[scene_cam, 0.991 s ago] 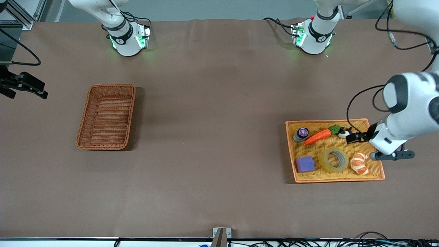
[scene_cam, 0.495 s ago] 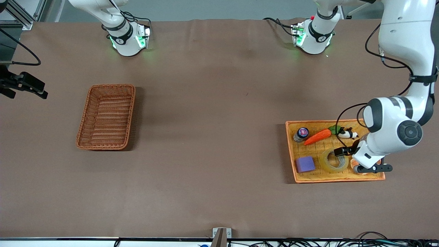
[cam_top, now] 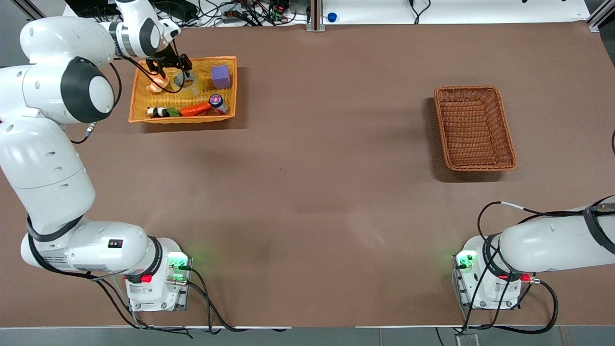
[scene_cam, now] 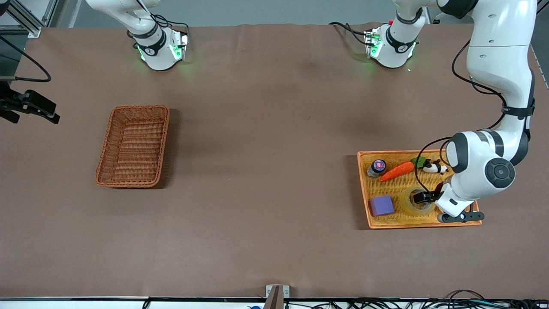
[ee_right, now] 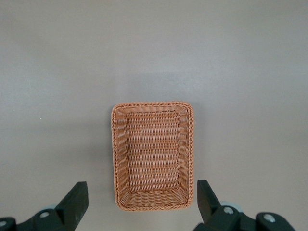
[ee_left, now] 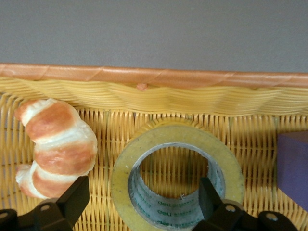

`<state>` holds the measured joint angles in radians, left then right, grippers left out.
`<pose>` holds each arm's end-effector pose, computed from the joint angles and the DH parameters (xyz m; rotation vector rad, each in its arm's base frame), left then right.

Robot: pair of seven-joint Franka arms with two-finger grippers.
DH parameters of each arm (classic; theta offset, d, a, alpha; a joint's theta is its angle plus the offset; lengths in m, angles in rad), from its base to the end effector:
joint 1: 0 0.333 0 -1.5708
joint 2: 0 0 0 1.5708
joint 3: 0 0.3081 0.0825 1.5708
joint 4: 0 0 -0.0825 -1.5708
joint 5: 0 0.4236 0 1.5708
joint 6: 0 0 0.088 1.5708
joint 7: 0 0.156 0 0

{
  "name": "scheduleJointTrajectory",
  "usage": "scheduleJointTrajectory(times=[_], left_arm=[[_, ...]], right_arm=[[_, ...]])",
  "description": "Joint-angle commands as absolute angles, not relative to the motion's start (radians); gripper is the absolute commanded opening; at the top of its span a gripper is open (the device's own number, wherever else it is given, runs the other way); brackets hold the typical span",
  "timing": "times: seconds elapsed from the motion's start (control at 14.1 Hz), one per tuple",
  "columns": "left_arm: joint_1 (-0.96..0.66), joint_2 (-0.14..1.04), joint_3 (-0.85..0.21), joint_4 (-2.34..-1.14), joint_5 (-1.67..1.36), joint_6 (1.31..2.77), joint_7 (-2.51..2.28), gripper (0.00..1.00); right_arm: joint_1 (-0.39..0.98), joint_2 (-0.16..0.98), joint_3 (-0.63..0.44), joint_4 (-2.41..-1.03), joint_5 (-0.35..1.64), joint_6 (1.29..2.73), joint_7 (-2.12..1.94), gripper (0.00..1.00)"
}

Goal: Move tape to another basket
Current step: 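Grasp the tape roll with the left gripper and lift it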

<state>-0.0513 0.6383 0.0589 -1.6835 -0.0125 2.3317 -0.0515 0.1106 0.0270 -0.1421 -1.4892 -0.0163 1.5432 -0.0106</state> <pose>0.7055 0.0030 0.1481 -3.1146 -0.0871 -0.0181 0.6010 -0.0205 0.5909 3.1205 -0.0335 0.0419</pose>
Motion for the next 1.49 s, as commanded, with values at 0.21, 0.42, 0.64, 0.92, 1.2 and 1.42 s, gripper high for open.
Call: scheduleJointTrajectory(times=[0.21, 0.42, 0.64, 0.92, 1.2, 1.42], left_arm=[[-0.051, 0.660, 0.063, -1.729, 0.006, 2.376, -0.094, 0.92], [-0.051, 0.657, 0.063, -1.729, 0.006, 2.391, -0.097, 0.22], [-0.046, 0.649, 0.063, -1.729, 0.006, 2.387, -0.115, 0.00], [-0.026, 0.605, 0.060, -1.718, 0.006, 2.384, -0.101, 0.00], [-0.028, 0.456, 0.013, -1.712, 0.008, 2.280, -0.106, 0.01], [-0.028, 0.379, -0.105, -1.683, 0.006, 2.146, -0.115, 0.01]], right_arm=[[0.103, 0.014, -0.133, -1.496, -0.005, 1.539, 0.000, 1.00], [0.100, 0.014, -0.133, -1.497, -0.005, 1.539, 0.000, 1.00], [0.103, 0.014, -0.133, -1.497, -0.006, 1.542, 0.000, 1.00], [0.103, 0.014, -0.133, -1.497, -0.006, 1.539, 0.000, 1.00], [0.103, 0.014, -0.133, -1.497, -0.006, 1.539, 0.000, 1.00], [0.103, 0.014, -0.133, -1.497, -0.006, 1.534, 0.000, 1.00]])
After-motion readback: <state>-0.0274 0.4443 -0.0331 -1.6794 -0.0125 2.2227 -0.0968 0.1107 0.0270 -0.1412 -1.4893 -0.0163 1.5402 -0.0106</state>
